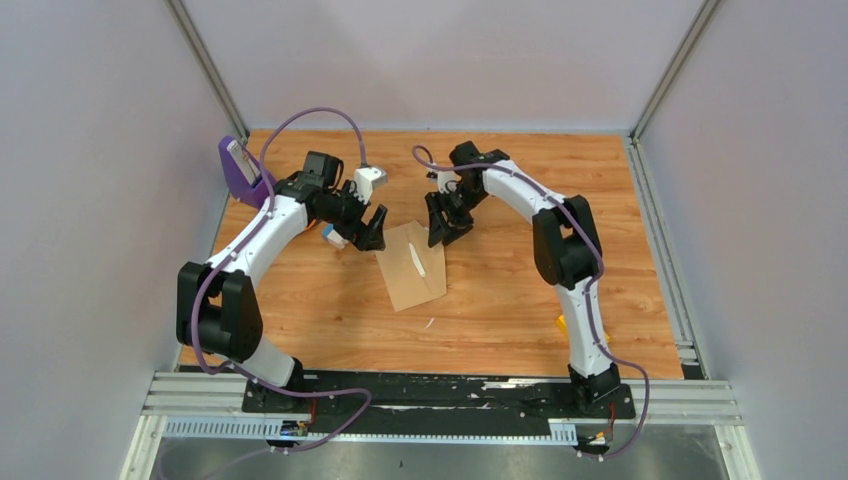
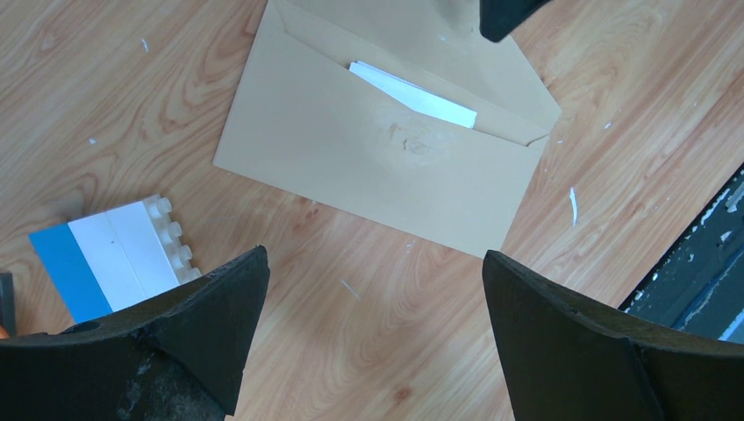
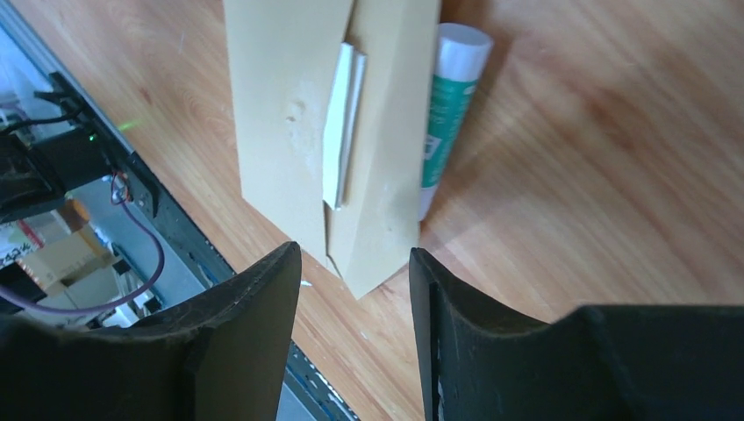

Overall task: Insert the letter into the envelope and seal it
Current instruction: Adjust the envelope at the center of the board.

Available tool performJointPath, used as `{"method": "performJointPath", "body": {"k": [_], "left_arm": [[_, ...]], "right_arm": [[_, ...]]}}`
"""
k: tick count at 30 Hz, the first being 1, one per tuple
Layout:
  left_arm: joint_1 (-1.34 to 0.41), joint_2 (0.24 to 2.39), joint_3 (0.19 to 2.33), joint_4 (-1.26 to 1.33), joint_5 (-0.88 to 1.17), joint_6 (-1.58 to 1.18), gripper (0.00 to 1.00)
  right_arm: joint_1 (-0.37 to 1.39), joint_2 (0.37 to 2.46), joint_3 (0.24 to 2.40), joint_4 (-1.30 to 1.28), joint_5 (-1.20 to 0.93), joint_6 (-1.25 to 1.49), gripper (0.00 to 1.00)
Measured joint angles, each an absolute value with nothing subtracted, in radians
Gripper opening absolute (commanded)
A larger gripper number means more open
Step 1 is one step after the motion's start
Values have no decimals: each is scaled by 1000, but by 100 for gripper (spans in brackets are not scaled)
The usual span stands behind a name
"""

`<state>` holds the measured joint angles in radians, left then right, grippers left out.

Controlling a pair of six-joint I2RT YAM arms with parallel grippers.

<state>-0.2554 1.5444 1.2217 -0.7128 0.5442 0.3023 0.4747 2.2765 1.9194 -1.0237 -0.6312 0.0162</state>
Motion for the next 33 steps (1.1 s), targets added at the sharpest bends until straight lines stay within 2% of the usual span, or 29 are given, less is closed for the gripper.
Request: {"method": "performJointPath", "body": {"k": [12,24,33], "left_arm": [[-255,1544,1222,-713,544,303,100],[-255,1544,1222,-713,544,305,100],[-255,1544,1218,-712,545,306,100]], "right_arm": [[535,2287,1927,-1060,-705,-14,51],[460,2231,1912,-968,-529,1,51],[435,2304,1902,-976,-626,10,51]]}}
